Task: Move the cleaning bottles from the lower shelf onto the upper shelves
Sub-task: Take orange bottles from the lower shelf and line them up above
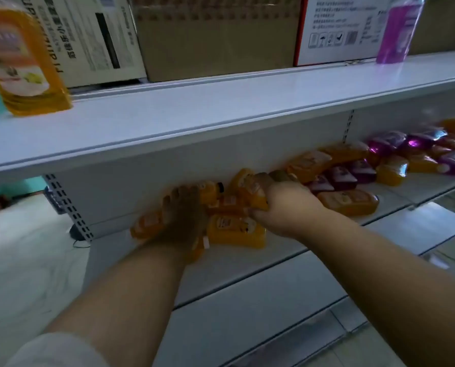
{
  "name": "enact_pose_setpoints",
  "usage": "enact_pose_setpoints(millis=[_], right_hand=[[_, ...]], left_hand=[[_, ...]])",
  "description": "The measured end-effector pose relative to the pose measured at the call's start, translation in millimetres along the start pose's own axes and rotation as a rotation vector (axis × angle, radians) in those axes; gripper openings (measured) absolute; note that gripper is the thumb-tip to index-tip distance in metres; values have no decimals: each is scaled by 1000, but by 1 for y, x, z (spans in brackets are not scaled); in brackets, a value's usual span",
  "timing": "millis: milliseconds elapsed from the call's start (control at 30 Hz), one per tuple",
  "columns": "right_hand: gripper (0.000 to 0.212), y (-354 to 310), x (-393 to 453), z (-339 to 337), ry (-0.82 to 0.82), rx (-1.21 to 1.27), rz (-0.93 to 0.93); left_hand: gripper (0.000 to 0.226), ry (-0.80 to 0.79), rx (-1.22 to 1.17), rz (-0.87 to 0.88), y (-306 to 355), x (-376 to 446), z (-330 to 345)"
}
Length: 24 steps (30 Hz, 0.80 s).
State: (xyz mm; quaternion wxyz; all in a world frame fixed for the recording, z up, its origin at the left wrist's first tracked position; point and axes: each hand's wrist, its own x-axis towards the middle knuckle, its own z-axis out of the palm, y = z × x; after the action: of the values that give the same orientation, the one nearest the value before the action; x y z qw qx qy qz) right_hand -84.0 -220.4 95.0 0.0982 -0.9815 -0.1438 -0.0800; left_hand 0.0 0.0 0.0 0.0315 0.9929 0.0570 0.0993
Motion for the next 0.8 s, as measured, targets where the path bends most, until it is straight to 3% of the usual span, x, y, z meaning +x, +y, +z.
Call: enact_pose_setpoints(millis=[167, 367, 533, 633, 800], right_hand=[[72, -2, 15, 16, 10, -15, 38], [72, -10, 29, 28, -53, 28, 72], [70, -6, 40, 47, -128, 48, 29], [62, -6, 48, 68, -236, 46, -14], [53, -12, 55, 104, -372, -23, -77]], left_hand=[[72, -64, 185, 18, -23, 40, 7], [63, 12, 211, 199, -36, 44, 1], [54, 236, -212, 112, -36, -15, -13], [53, 227, -490, 11, -36, -61, -21], [23, 203, -901, -240, -20, -127, -35]])
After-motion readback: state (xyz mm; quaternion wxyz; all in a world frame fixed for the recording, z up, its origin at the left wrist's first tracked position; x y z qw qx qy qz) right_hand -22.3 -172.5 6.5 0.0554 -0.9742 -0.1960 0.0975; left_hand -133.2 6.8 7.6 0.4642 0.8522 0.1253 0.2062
